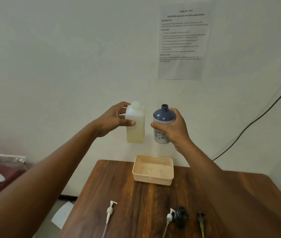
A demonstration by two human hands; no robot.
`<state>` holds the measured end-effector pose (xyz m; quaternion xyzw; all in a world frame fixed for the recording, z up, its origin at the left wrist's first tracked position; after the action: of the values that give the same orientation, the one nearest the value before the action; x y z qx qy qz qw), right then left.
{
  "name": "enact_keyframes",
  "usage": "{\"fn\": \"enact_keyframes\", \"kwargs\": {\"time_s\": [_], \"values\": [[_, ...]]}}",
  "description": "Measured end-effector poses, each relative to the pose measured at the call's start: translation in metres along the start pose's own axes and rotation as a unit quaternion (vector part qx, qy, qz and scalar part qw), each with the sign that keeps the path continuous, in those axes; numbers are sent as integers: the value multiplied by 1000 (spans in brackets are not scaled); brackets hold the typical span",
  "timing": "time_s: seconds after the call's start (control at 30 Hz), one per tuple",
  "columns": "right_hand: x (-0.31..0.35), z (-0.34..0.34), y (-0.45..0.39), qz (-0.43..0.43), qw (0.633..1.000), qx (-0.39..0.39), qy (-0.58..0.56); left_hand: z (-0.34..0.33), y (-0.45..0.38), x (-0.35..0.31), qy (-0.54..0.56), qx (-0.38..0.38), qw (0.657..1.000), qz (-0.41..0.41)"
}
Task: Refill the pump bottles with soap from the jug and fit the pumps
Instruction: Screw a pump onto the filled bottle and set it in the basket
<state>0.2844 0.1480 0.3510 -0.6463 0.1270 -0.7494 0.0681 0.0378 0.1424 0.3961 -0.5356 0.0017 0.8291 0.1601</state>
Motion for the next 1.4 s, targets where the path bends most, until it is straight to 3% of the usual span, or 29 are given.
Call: {"fn": "enact_keyframes", "kwargs": {"time_s": [0.6,0.8,1.4], "values": [[-125,-64,49,-93,993,47,52,-56,73,169,86,-4,988,126],[-167,-83,70,-130,987,70,66,-67,93,203,63,-11,986,152],[-246,-121,110,-205,973,94,57,-113,143,332,46,65,965,250]]}}
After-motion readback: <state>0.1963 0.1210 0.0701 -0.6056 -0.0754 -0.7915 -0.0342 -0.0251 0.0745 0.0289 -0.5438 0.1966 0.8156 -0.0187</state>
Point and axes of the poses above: each hand's wrist, its own y-axis away from the middle knuckle, its own z-axis out of the back of the hand, x = y × z, the point moved 2 cm from there along -y, towards the middle knuckle, and after that the axes turned 1 degree about -z, right-handed, at the moved point
